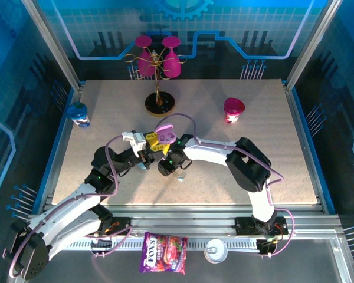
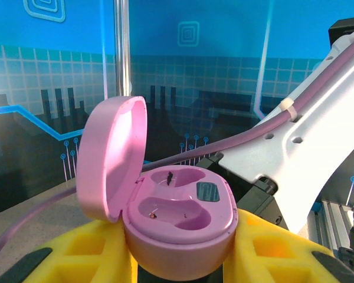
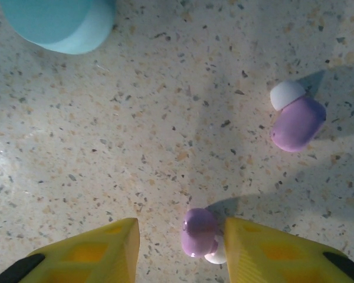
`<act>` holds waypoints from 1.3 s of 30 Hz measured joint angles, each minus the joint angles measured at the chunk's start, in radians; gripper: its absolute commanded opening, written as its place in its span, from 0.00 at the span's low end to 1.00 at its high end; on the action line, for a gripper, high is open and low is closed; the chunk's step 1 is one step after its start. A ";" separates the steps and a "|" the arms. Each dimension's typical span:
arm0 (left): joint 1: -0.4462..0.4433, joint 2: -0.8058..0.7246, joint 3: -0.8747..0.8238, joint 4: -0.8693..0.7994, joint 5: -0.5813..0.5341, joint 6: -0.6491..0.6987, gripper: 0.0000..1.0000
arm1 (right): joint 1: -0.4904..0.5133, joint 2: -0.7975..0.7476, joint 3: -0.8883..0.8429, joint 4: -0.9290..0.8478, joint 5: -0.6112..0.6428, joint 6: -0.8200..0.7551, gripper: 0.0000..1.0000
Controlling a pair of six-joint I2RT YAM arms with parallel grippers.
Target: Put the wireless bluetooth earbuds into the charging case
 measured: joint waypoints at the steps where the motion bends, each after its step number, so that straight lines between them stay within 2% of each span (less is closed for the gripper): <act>1: 0.000 0.000 0.000 0.000 0.000 0.000 0.31 | 0.000 0.005 0.004 -0.006 0.003 -0.001 0.40; 14: 0.000 0.002 0.000 0.000 0.000 0.000 0.31 | 0.000 0.056 0.039 -0.030 0.036 -0.005 0.28; 30: 0.000 0.014 0.000 0.001 0.000 0.000 0.31 | -0.002 0.053 0.033 -0.027 0.058 -0.007 0.23; 34: 0.000 0.031 -0.001 0.009 0.000 0.000 0.31 | -0.015 0.016 -0.018 -0.009 0.052 -0.003 0.22; 39: 0.000 0.079 -0.010 0.047 0.000 -0.008 0.31 | -0.079 -0.104 -0.148 0.039 0.012 0.016 0.22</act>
